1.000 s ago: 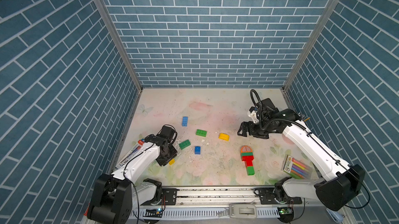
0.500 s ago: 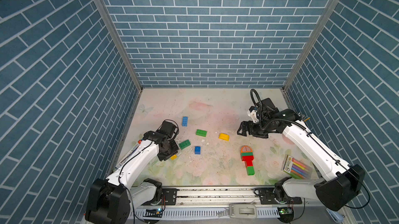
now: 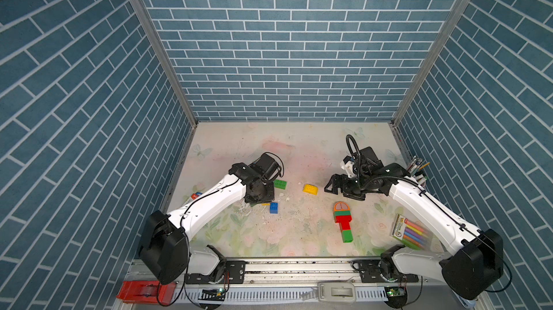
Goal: Assemble an ice cream with lego
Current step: Assemble the lego brick with the lego brick.
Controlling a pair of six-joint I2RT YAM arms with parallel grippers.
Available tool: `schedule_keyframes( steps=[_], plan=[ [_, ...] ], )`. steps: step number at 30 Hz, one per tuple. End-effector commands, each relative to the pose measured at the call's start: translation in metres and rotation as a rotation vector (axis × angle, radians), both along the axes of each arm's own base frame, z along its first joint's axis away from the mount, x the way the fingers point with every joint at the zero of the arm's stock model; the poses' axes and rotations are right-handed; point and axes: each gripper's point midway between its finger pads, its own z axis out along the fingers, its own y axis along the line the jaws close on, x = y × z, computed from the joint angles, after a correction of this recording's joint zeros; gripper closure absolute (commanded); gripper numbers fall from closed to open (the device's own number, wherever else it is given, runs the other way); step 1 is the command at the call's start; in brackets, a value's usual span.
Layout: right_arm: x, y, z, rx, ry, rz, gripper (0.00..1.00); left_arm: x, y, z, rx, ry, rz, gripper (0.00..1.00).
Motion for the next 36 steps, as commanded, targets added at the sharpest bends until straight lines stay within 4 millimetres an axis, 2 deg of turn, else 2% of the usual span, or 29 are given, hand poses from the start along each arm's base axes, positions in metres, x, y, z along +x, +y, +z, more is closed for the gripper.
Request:
schedule_keyframes(
  steps=[1, 11, 19, 36],
  plan=[
    [0.002, 0.006, 0.007, 0.071, -0.004, -0.045, 0.07, 0.005, -0.011, 0.0, 0.013, -0.013, -0.073, 0.86],
    [0.001, 0.004, 0.009, 0.065, -0.01, -0.047, 0.07, 0.006, -0.035, -0.016, 0.009, 0.001, -0.139, 0.88],
    [-0.001, 0.002, 0.01, 0.054, -0.008, -0.044, 0.07, -0.001, -0.026, -0.027, 0.054, 0.029, -0.141, 0.89],
    [0.002, 0.003, 0.013, 0.049, -0.012, -0.04, 0.07, -0.006, -0.025, -0.046, 0.061, 0.062, -0.133, 0.89]
  ],
)
